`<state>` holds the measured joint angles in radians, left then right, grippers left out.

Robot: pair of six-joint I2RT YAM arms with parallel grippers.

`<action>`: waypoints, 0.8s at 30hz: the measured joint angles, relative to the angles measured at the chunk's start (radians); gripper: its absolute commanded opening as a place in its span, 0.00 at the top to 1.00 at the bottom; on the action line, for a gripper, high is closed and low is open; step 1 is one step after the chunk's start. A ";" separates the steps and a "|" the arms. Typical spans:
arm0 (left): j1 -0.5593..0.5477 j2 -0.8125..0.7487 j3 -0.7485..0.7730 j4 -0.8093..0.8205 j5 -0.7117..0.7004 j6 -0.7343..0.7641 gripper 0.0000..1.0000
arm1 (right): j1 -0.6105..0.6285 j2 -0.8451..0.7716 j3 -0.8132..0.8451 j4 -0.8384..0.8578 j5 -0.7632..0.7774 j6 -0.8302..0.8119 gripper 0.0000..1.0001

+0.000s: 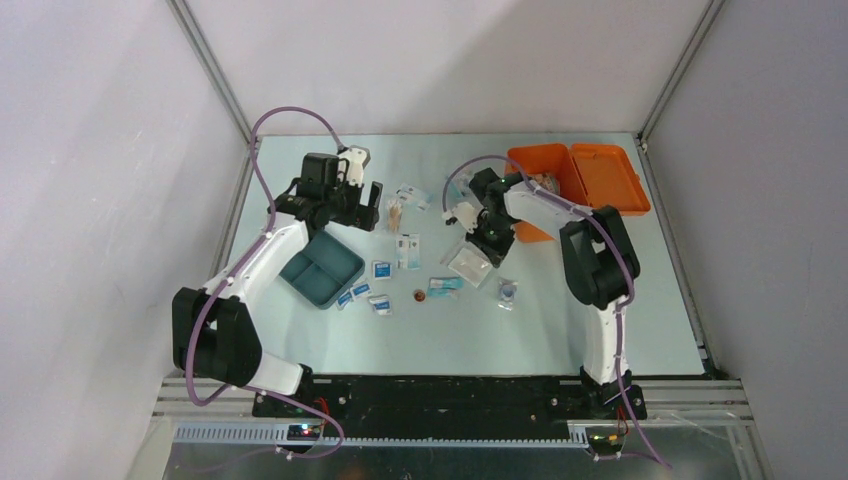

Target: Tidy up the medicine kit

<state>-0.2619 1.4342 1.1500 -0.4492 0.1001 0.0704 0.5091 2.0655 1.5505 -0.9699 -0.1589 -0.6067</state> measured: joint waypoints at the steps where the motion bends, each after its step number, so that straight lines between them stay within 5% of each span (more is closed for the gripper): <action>1: 0.000 0.000 0.000 0.000 0.000 0.000 0.01 | -0.003 -0.015 0.002 -0.006 -0.023 -0.002 1.00; 12: 0.000 0.002 0.000 0.000 0.000 0.000 0.01 | -0.055 -0.325 0.210 -0.023 -0.156 -0.137 1.00; 24: 0.000 0.027 0.002 0.000 0.001 -0.002 0.01 | -0.259 -0.224 0.583 -0.084 -0.122 -0.200 1.00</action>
<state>-0.2619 1.4612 1.1515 -0.4496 0.1013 0.0689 0.2501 1.8416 2.1338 -1.0534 -0.2806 -0.8066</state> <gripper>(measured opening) 0.991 0.009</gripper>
